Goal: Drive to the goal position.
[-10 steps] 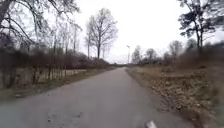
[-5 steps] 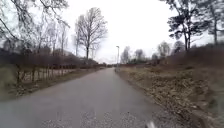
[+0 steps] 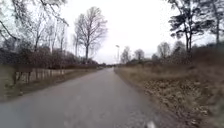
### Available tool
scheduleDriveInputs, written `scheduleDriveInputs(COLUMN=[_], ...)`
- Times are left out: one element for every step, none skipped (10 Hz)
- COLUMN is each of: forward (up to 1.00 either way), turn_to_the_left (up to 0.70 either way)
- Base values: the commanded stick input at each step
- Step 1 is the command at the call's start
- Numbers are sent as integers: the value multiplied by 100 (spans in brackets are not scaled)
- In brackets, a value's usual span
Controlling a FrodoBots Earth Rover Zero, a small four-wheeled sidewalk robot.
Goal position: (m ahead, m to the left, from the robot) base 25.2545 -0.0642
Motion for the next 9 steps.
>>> scheduleDriveInputs(forward=[85, 85, 85, 85, 85, 85, 85, 85, 85], turn_to_the_left=[0, 0, 0, 0, 0, 0, 0, 0, 0])
